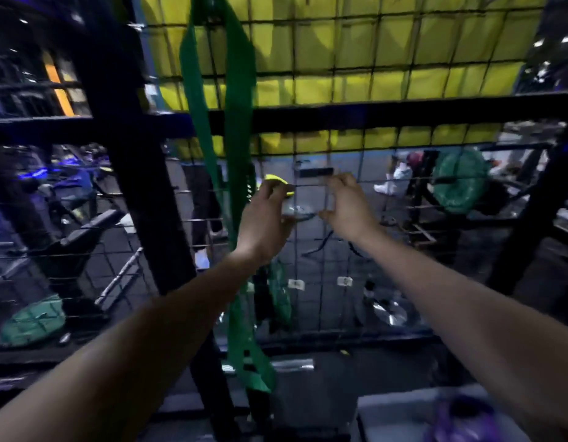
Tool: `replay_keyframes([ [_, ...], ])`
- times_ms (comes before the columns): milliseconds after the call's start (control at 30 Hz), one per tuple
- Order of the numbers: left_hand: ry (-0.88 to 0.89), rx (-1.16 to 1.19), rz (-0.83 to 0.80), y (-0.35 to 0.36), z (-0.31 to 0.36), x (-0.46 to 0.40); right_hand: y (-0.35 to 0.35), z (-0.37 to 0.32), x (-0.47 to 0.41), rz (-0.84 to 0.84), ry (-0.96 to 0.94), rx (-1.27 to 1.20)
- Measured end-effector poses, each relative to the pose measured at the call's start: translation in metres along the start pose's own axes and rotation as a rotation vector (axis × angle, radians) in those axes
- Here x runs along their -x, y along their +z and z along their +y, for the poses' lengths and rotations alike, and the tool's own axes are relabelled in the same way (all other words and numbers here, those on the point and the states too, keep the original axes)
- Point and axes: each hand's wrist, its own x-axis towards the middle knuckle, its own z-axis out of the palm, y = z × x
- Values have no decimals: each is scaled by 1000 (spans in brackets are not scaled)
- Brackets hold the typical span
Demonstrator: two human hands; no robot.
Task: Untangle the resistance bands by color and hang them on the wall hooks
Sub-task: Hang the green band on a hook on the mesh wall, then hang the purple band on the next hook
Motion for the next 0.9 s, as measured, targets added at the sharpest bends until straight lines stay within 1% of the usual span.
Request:
replay_keyframes([
  [167, -58, 128, -304, 90, 54, 50, -11, 91, 81, -133, 167, 66],
  [267, -107, 207, -490, 147, 92, 87, -18, 147, 139, -179, 340, 85],
  [433, -134, 283, -704, 238, 144, 157, -18, 232, 238, -244, 556, 130],
  [533, -128, 293, -821, 279, 165, 199, -12, 271, 292, -284, 703, 134],
  [633, -125, 341, -896, 322, 176, 231, 1, 310, 335, -317, 813, 124],
  [733, -118, 346, -1016, 370, 175, 258, 21, 346, 371, -352, 920, 125],
  [833, -98, 298, -1164, 418, 165, 284, 53, 381, 404, -391, 1012, 106],
  [900, -59, 255, -1229, 448, 153, 298, 76, 398, 421, -380, 1065, 65],
])
